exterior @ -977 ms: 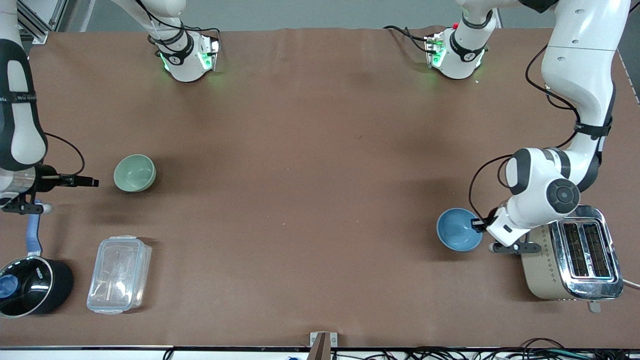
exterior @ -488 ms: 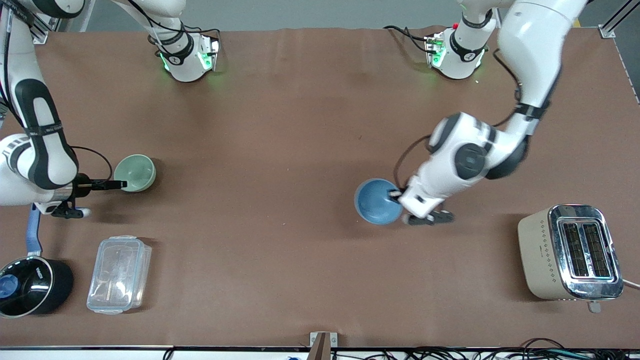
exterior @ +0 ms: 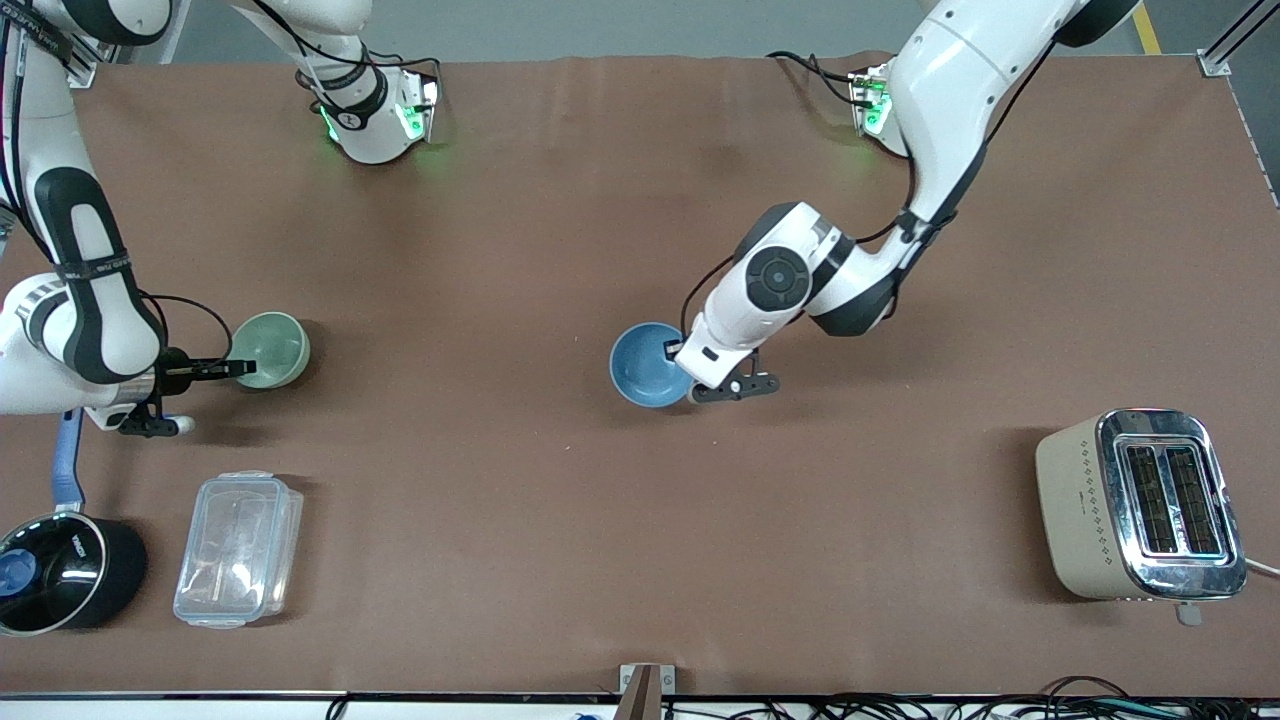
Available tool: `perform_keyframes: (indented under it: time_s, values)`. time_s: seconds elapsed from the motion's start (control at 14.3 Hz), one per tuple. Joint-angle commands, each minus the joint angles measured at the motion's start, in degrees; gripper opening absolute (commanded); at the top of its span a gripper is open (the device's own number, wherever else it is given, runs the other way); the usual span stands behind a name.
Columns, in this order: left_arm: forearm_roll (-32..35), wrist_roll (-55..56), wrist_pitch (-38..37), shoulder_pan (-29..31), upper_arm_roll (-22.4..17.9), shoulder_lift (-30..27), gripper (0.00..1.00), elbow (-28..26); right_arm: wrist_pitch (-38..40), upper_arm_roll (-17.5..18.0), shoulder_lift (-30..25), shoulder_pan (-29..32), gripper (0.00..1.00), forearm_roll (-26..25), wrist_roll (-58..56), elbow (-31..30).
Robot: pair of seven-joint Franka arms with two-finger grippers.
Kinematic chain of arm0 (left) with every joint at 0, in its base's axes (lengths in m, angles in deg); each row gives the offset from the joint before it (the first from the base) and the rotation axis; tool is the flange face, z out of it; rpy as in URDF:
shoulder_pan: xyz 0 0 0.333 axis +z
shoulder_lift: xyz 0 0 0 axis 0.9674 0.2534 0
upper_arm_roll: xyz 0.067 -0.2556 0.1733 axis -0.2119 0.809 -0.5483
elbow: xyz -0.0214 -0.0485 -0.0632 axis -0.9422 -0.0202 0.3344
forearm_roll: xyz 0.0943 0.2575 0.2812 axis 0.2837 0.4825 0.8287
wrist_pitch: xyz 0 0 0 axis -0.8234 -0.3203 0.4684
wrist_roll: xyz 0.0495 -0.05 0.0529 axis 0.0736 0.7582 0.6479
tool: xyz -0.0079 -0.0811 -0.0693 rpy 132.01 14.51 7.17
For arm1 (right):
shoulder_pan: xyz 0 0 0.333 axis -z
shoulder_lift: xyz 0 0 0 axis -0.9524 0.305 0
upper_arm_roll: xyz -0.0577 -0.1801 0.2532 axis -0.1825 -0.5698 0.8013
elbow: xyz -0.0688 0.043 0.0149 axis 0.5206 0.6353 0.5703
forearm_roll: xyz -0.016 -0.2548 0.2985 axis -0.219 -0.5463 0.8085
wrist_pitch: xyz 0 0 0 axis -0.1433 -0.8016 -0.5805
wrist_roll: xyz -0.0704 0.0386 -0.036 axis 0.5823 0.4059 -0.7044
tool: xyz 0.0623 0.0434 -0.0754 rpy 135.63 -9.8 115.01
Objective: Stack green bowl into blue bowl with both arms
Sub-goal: 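Slide the blue bowl to mid-table, open the left gripper while the right gripper grasps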
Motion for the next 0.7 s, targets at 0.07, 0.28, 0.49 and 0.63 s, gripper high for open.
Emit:
perform_keyframes:
  time_s: [0.07,0.28,0.49,0.63]
  values:
    - [5.33,6.59,2.39,-2.27,-0.33,2.79,0.07,0.94,6.33,1.01,-2.73,0.27,0.02,3.98,-0.85,-0.18]
    - [5.7,8.98,3.72,-2.28,-0.33,2.89,0.35,0.94,10.56,1.09,-5.63,-2.62,0.04,5.48,-0.15,-0.18]
    - [6.22,8.63,3.02,-0.35,-0.42,0.0,1.0,1.55,14.51,1.1,-9.49,-6.66,0.03,5.57,6.24,-0.35]
    - [8.32,6.71,2.15,3.68,-0.42,-4.21,1.0,1.64,16.62,1.1,-12.31,-10.61,0.03,5.57,12.31,-0.61]
